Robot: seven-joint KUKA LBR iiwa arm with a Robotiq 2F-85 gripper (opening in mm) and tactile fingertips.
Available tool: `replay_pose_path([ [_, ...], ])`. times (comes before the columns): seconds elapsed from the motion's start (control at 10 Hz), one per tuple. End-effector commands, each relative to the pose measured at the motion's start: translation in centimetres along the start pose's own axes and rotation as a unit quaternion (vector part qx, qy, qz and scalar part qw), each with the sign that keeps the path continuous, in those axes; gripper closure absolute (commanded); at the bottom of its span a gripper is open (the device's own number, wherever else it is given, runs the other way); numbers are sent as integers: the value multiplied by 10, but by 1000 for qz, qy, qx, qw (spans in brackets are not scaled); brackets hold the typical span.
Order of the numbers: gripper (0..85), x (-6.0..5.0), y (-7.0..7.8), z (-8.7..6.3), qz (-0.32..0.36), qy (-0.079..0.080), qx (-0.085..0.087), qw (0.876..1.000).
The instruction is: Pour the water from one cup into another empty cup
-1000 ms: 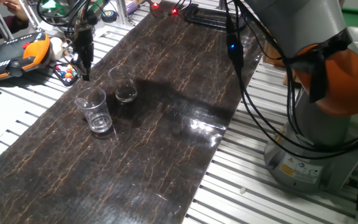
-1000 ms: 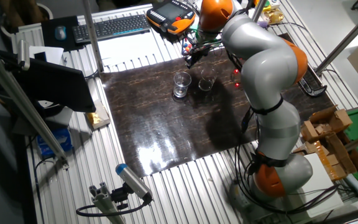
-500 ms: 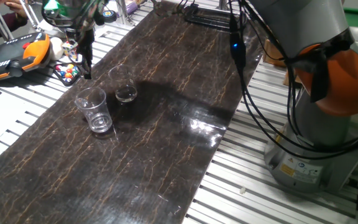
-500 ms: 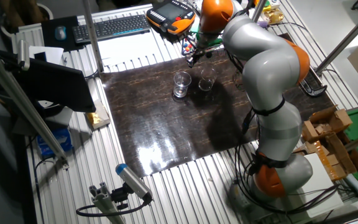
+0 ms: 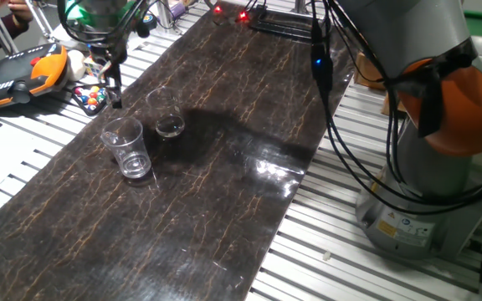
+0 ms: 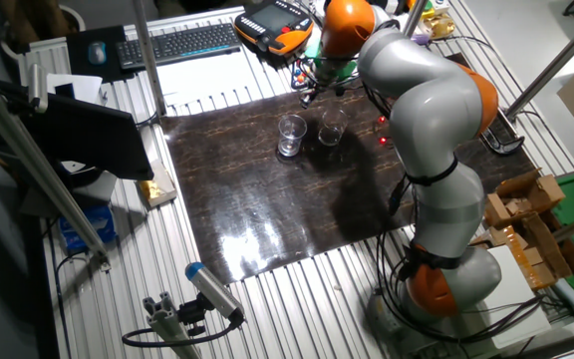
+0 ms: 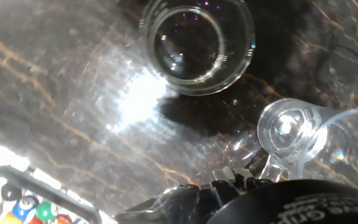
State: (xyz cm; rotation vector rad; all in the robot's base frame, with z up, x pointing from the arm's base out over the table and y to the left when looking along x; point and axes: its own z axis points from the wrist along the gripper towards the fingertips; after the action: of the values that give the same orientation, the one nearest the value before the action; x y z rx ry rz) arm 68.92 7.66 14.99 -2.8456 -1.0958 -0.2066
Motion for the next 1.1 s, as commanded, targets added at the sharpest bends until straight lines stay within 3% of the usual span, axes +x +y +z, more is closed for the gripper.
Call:
replay_pose_path([
  [0.0,843,0,1,0,-460,-11,64,885],
  [0.2,843,1,3,1,-578,-1,67,813],
  [0.4,843,2,3,3,-643,11,80,761],
  [0.5,843,2,3,1,-669,8,85,739],
  [0.8,843,0,3,0,-679,10,87,729],
  [0.9,843,0,3,0,-696,15,85,713],
  [1.0,843,0,3,0,-720,7,80,689],
])
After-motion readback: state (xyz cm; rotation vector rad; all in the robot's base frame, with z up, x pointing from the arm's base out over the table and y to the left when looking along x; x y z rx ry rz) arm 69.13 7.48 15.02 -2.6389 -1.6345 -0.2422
